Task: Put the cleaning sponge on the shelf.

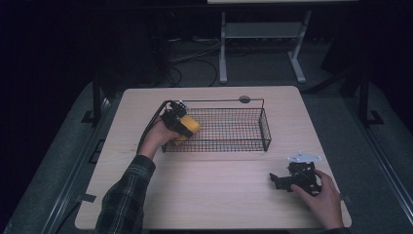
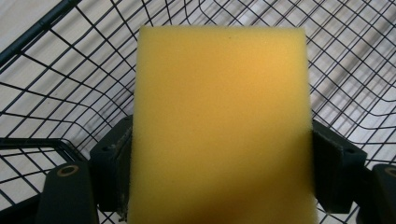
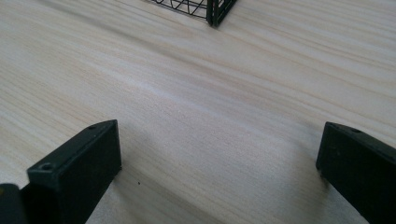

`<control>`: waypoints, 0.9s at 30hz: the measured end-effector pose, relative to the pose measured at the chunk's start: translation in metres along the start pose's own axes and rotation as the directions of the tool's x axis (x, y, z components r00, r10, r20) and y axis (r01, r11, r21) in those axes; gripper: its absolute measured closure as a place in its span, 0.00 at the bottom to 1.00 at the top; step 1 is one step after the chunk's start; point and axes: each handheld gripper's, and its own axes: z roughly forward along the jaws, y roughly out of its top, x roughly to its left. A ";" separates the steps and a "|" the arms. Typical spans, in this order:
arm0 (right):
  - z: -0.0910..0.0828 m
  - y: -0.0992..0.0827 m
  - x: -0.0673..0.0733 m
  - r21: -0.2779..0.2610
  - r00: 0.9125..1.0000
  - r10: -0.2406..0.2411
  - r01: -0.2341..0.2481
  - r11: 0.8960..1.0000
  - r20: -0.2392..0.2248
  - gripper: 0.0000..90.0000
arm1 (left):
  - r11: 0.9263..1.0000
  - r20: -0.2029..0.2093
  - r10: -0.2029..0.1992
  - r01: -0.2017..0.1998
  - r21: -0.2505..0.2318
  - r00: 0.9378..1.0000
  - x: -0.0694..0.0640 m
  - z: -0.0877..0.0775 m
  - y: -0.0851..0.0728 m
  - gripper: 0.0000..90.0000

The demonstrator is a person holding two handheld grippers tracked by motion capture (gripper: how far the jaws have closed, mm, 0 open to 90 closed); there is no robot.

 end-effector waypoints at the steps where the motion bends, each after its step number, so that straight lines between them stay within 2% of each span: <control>1: 0.000 0.000 0.000 0.000 1.000 0.000 0.000 1.000 0.000 0.00 | 1.000 0.003 -0.001 0.001 -0.001 1.000 0.000 0.000 0.000 0.24; 7: 0.000 0.000 0.000 0.000 1.000 0.000 0.000 1.000 0.000 0.00 | 1.000 -0.001 -0.008 0.008 -0.012 1.000 0.001 -0.001 0.000 0.16; 11: 0.000 0.000 0.000 0.000 1.000 0.000 0.000 1.000 0.000 0.00 | 0.999 -0.007 -0.009 0.009 -0.031 1.000 0.001 -0.006 0.000 0.15; 13: 0.000 0.000 0.000 0.000 1.000 0.000 0.000 1.000 0.000 0.00 | 0.998 -0.006 -0.009 0.008 -0.064 1.000 0.000 -0.015 -0.001 0.16; 18: 0.000 0.000 0.000 0.000 1.000 0.000 0.000 1.000 0.000 0.00 | 0.995 -0.006 -0.004 0.004 -0.103 1.000 -0.003 -0.031 -0.004 0.16; 19: 0.000 0.000 0.000 0.000 1.000 -0.001 0.001 1.000 0.000 0.00 | 0.993 -0.008 -0.002 0.001 -0.122 1.000 -0.005 -0.039 -0.006 0.16; 20: 0.000 0.000 0.000 0.000 1.000 0.000 0.000 1.000 0.000 0.00 | 0.993 -0.008 -0.002 0.001 -0.122 1.000 -0.005 -0.039 -0.006 0.16; 21: 0.000 0.000 0.000 0.000 1.000 0.000 0.000 1.000 0.000 0.00 | 0.991 -0.014 0.007 -0.008 -0.135 1.000 -0.007 -0.047 -0.009 0.16; 25: 0.000 0.000 0.000 0.000 1.000 0.000 0.000 1.000 0.000 0.00 | 0.987 -0.021 0.005 -0.009 -0.159 1.000 -0.010 -0.057 -0.015 0.16; 27: 0.000 0.000 0.000 0.000 1.000 -0.001 0.001 1.000 0.000 0.00 | 0.983 -0.025 0.006 -0.011 -0.182 1.000 -0.014 -0.067 -0.024 0.16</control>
